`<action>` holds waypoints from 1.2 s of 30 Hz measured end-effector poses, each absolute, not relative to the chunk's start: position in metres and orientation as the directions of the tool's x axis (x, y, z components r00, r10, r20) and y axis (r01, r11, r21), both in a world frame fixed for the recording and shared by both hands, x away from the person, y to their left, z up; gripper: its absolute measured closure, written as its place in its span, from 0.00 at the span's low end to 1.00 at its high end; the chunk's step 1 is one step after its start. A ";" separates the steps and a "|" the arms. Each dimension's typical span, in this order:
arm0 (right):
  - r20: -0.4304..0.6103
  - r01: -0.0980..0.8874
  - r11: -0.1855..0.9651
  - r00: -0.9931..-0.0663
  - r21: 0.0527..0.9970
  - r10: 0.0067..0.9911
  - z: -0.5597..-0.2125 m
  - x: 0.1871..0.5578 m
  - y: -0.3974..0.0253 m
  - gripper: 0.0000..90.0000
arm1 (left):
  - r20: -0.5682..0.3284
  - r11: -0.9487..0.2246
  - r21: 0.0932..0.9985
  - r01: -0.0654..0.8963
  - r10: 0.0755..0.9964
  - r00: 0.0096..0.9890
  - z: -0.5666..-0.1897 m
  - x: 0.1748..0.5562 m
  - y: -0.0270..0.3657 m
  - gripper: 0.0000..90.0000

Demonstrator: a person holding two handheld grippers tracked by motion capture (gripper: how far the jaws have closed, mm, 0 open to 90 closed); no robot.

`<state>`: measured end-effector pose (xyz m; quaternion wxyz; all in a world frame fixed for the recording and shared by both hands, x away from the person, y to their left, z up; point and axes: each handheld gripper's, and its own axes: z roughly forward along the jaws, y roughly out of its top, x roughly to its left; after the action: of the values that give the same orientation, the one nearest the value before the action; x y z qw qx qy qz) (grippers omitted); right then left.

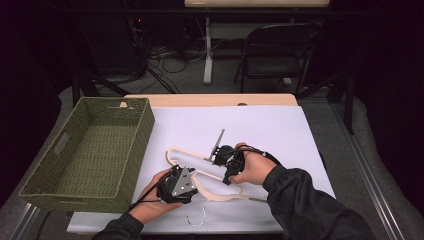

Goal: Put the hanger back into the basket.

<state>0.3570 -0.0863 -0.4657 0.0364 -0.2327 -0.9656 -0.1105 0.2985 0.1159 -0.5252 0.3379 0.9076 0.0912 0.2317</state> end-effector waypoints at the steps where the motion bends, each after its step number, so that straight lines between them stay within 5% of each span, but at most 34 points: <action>1: 0.124 0.458 0.867 -0.889 0.196 0.442 -0.466 0.357 -0.086 0.95 | 0.358 -0.756 0.654 0.008 0.319 0.878 -0.526 0.299 0.116 0.41; 20: 0.135 0.441 0.876 -0.897 0.196 0.421 -0.467 0.355 -0.081 0.95 | 0.375 -0.775 0.632 -0.021 0.281 0.883 -0.530 0.299 0.112 0.41; 36: 0.122 0.407 0.888 -0.913 0.213 0.389 -0.468 0.355 -0.081 0.94 | 0.365 -0.791 0.612 -0.005 0.276 0.889 -0.528 0.305 0.117 0.68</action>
<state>0.3550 -0.0815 -0.4680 0.0382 -0.2052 -0.9709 -0.1176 0.3049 0.1166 -0.5281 0.3146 0.9195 0.0738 0.2236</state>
